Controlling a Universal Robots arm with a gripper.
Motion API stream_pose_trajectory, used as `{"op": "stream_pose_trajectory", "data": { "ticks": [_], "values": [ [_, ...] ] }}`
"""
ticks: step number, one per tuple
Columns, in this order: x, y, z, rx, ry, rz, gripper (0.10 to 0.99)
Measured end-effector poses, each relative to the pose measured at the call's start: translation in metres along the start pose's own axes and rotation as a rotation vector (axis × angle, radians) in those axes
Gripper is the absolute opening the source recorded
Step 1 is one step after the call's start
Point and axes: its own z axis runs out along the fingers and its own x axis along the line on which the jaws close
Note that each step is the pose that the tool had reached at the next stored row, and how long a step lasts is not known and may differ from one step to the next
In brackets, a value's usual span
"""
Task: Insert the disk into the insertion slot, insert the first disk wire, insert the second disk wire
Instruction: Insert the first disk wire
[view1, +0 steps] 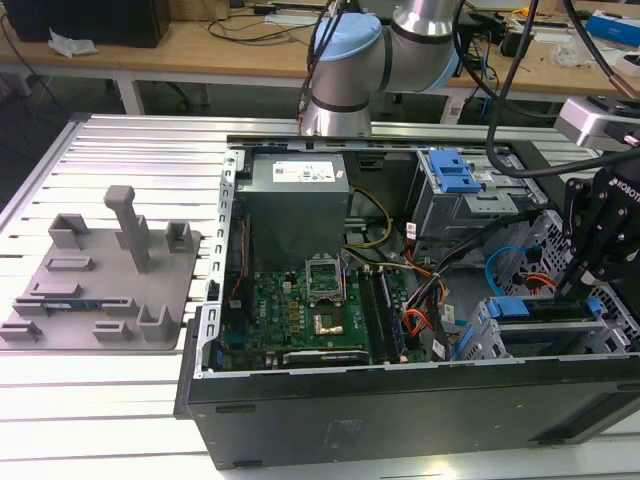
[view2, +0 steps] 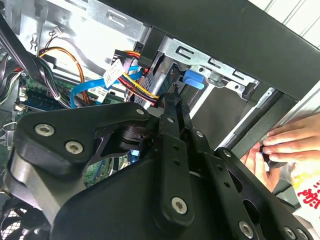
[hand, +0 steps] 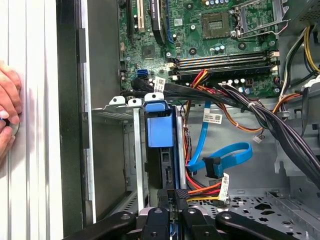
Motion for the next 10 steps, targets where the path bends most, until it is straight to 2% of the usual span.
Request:
{"op": "stream_pose_trajectory", "data": {
  "ticks": [10],
  "values": [
    [-0.0005, -0.0007, 0.0025, 0.0, 0.0002, 0.0, 0.165]
  ]
}}
